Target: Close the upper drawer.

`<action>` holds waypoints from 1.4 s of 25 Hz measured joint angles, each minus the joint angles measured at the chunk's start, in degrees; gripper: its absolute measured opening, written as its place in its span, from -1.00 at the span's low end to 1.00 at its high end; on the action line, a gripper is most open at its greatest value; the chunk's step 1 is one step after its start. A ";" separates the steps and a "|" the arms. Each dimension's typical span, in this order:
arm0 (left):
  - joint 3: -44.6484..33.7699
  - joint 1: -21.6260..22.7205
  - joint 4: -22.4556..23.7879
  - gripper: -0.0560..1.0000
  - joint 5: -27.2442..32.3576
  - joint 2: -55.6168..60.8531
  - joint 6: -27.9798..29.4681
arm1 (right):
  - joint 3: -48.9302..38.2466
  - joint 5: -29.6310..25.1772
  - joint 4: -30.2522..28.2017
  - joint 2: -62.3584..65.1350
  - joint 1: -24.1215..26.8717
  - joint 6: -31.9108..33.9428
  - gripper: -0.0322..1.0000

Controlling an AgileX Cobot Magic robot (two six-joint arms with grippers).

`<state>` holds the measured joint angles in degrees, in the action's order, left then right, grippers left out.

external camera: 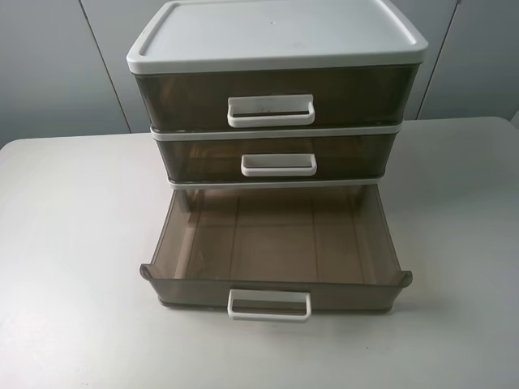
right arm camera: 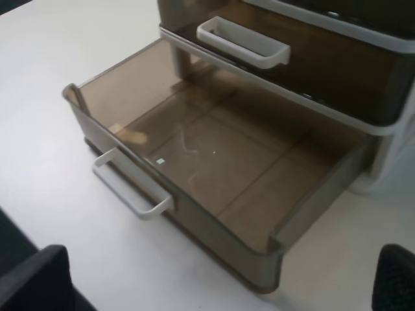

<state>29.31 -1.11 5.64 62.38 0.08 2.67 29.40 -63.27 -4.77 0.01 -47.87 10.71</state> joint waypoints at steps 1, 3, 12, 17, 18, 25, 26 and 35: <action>0.00 0.00 0.00 0.51 0.00 0.00 0.00 | 0.00 0.00 -0.13 0.00 2.30 0.11 0.41; 0.00 0.00 0.00 0.51 0.00 0.00 0.00 | 0.00 0.00 -0.13 0.00 7.11 0.23 0.41; 0.00 0.00 0.00 0.51 0.00 0.00 0.00 | 0.00 0.10 -0.21 0.00 33.62 0.23 0.41; 0.00 0.00 0.00 0.51 0.00 0.00 0.00 | 0.00 0.13 -0.21 0.00 42.20 0.36 0.41; 0.00 0.00 0.00 0.51 0.00 0.00 0.00 | 0.00 0.13 -0.21 0.00 43.31 0.36 0.41; 0.00 0.00 0.00 0.51 0.00 0.00 0.00 | 0.00 0.13 -0.21 0.00 44.60 0.36 0.41; 0.00 0.00 0.00 0.51 0.00 0.00 0.00 | 0.00 0.13 -0.21 0.00 44.60 0.36 0.41; 0.00 0.00 0.00 0.51 0.00 0.00 0.00 | 0.00 0.13 -0.21 0.00 44.60 0.20 0.41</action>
<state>29.31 -1.11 5.64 62.38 0.08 2.67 29.40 -63.14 -4.98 0.01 -3.27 10.90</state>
